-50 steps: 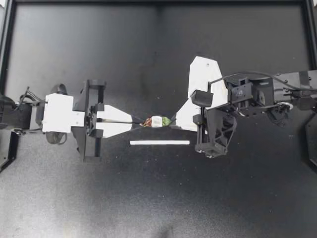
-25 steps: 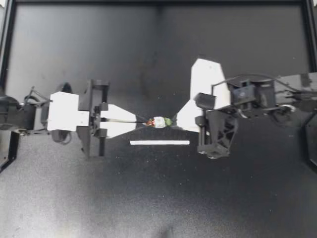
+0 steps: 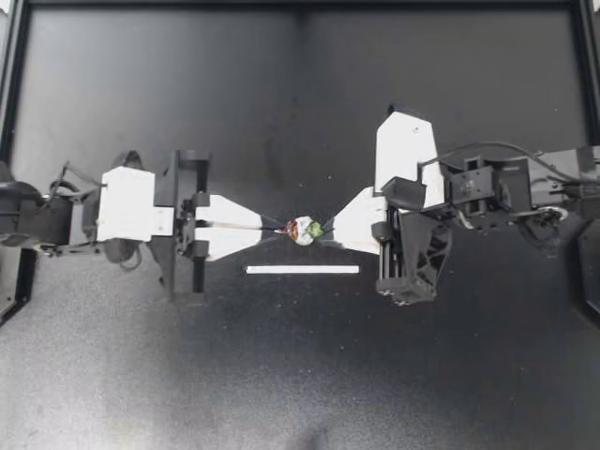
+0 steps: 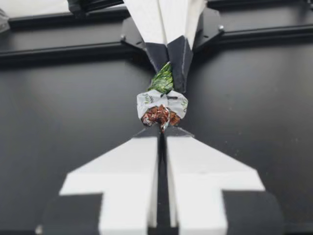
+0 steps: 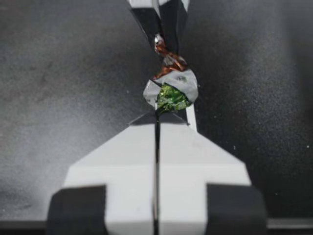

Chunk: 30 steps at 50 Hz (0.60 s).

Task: Pick up the candy and unwrap it.

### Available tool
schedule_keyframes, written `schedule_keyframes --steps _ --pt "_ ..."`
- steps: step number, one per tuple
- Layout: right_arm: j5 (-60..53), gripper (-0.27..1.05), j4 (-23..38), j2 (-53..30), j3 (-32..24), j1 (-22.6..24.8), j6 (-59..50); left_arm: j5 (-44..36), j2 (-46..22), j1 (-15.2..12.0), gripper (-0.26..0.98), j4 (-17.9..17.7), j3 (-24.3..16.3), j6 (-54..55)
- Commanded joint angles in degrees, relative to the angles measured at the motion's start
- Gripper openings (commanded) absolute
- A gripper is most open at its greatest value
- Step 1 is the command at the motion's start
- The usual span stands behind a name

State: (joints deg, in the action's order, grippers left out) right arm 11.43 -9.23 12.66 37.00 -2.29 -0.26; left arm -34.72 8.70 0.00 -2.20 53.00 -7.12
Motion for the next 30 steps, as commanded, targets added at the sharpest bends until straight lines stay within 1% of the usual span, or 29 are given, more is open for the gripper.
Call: schedule_keyframes --steps 1,9,14,17,21,22,26,28,30 --pt "-0.6 -0.20 0.1 1.1 -0.8 0.3 -0.2 -0.4 1.1 -0.2 -0.14 0.2 -0.6 0.7" --pt "-0.9 -0.17 0.2 2.0 0.2 0.3 0.2 -0.7 2.1 -0.2 -0.14 0.2 0.1 1.5" --pt "-1.1 -0.08 0.3 1.8 0.4 0.4 0.2 -0.7 2.6 -0.2 -0.14 0.2 0.5 1.3" --pt "-1.5 0.02 0.3 1.6 0.8 0.3 0.3 -0.7 2.7 -0.1 -0.14 0.2 0.6 1.2" --pt "-2.5 0.22 0.4 1.6 1.2 0.3 0.4 -0.7 2.8 -0.2 -0.14 0.3 0.9 1.2" --pt "-3.2 0.31 0.4 1.6 1.5 0.3 0.4 -0.7 2.8 -0.2 -0.14 0.3 1.0 1.2" --pt "-5.9 0.53 1.1 2.0 2.5 0.3 0.5 -0.7 2.8 -0.2 -0.14 0.4 1.4 0.9" --pt "-8.3 0.58 1.6 2.5 3.1 0.3 0.5 -0.7 2.7 -0.2 -0.14 0.4 1.7 0.8" --pt "-10.8 0.58 2.0 2.7 3.7 0.3 0.4 -0.7 2.8 -0.2 -0.14 0.4 1.8 0.6"
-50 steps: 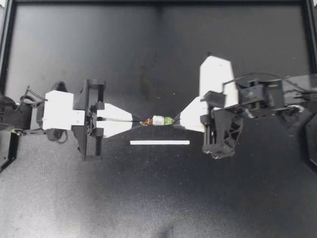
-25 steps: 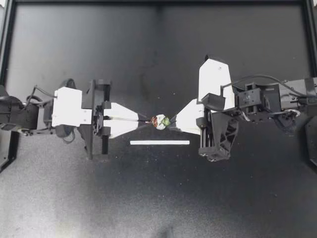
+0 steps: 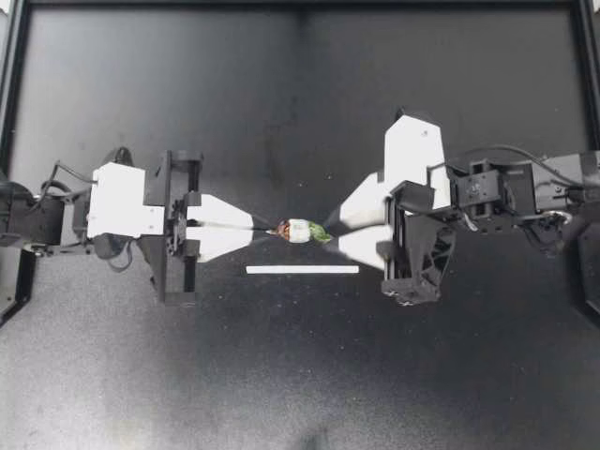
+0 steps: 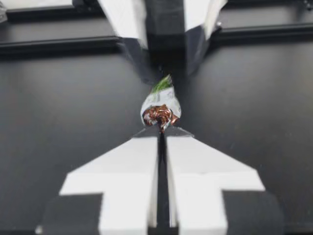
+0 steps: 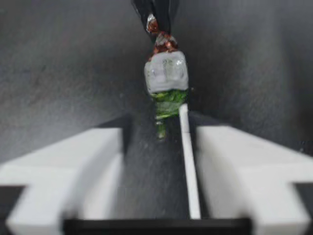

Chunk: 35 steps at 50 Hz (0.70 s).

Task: Pick up the candy and unwrap it.

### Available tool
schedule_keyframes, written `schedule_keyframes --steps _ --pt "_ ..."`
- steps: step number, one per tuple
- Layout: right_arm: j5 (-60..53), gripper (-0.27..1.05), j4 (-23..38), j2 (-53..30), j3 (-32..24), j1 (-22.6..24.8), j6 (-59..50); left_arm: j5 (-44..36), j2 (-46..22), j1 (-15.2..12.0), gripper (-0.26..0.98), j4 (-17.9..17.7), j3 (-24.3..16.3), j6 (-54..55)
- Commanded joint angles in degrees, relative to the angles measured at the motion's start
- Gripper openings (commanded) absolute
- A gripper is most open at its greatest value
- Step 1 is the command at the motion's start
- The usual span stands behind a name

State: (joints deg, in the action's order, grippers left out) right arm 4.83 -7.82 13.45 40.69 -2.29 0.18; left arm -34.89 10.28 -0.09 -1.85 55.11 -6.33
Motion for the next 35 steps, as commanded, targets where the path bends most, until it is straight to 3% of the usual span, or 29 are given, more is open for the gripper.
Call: schedule_keyframes --steps 1,12,35 --pt "-6.1 0.57 0.8 2.2 0.4 0.3 0.0 -0.5 1.2 -0.1 -0.14 0.0 -0.4 0.0" --pt "-16.8 0.57 1.3 0.8 1.9 0.3 0.3 -0.5 1.3 -0.1 -0.14 0.6 -0.9 -0.4" --pt "-18.1 0.58 5.8 -3.5 0.9 1.1 -0.1 -0.7 1.3 0.0 -0.14 1.5 -1.6 -0.6"
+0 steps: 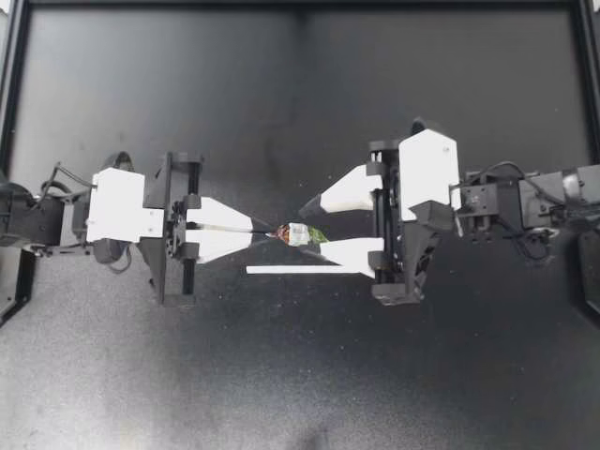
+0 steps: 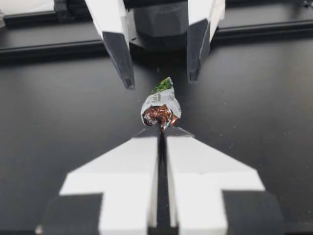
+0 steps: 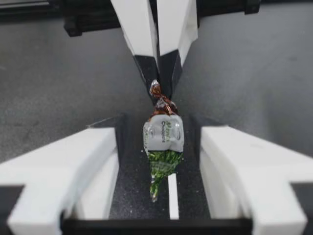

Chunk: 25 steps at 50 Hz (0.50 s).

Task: Pick up the candy and unwrap it.

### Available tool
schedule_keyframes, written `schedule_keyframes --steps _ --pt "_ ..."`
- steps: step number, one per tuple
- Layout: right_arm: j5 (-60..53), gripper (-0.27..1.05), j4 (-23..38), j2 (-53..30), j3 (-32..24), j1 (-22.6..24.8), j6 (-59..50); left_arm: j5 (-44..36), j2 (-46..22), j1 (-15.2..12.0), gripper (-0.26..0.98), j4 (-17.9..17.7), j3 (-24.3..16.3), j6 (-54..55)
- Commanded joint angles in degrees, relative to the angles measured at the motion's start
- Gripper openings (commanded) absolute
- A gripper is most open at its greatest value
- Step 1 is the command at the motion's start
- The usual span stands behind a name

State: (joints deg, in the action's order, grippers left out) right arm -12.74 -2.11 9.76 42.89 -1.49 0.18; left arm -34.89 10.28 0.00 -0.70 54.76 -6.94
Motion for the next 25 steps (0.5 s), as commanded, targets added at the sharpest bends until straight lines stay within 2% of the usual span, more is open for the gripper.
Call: schedule_keyframes --steps 1,8,25 --pt "-0.5 0.58 0.0 0.1 -1.3 0.4 -0.2 -0.6 1.4 -0.1 -0.14 0.6 -1.2 -0.1" --pt "-0.5 0.58 0.0 -0.2 -1.6 0.3 -0.4 -1.1 1.4 0.0 -0.14 3.2 -1.2 -0.1" --pt "-0.2 0.53 0.1 -0.5 -1.9 0.5 -0.6 -1.4 1.4 0.0 -0.14 3.3 -1.2 0.0"
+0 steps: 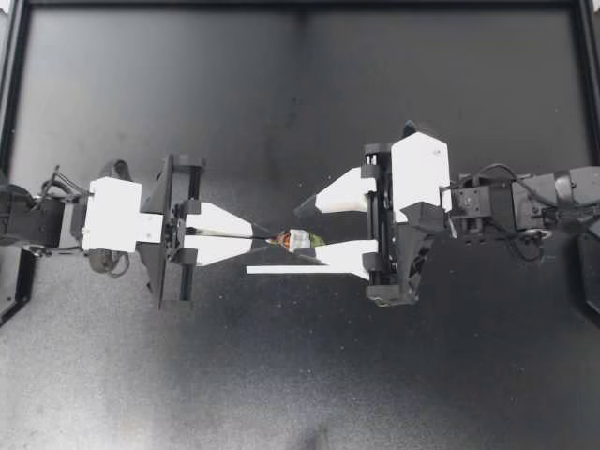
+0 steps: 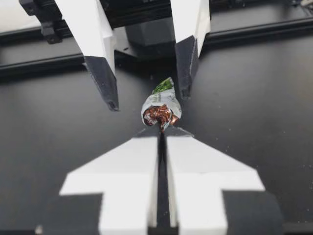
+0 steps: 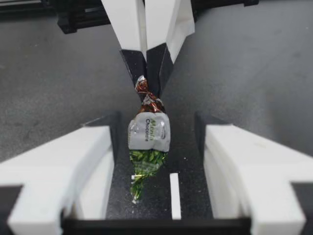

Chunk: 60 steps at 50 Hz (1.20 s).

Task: Pick up the candy and unwrap it.

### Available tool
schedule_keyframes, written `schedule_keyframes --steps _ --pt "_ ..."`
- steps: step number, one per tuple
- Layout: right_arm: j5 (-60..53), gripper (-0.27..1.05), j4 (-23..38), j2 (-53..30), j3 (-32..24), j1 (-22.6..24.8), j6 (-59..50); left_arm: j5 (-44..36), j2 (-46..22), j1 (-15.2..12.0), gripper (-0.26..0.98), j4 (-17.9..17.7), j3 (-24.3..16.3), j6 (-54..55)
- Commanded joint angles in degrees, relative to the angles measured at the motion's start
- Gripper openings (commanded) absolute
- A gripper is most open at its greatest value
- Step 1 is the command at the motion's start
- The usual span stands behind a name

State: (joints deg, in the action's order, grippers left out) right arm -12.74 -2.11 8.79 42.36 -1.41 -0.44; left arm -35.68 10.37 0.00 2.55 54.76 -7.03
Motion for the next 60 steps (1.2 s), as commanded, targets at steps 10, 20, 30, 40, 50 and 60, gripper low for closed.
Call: schedule_keyframes --steps 10,20,30,40,50,60 --pt "1.0 0.22 0.2 0.4 -1.8 0.7 0.2 -0.6 1.2 0.0 -0.14 0.1 -1.2 0.1" --pt "1.2 -0.11 0.4 1.1 -1.8 0.7 0.3 -0.5 1.1 0.0 -0.14 0.1 -1.0 0.0" --pt "1.0 -0.18 0.4 1.1 -1.9 0.6 0.4 -0.2 1.0 0.0 -0.14 -0.1 -0.7 0.8" --pt "0.9 -0.18 0.4 1.1 -2.0 0.6 0.6 -0.1 0.8 0.0 0.00 -0.1 -0.4 0.6" --pt "0.9 -0.18 0.6 1.2 -2.1 0.6 1.0 0.7 0.6 0.0 0.48 -1.7 -0.4 2.8" --pt "1.6 -0.18 1.0 0.6 -2.5 0.6 2.5 2.5 -0.6 0.0 0.57 -4.5 -0.6 12.3"
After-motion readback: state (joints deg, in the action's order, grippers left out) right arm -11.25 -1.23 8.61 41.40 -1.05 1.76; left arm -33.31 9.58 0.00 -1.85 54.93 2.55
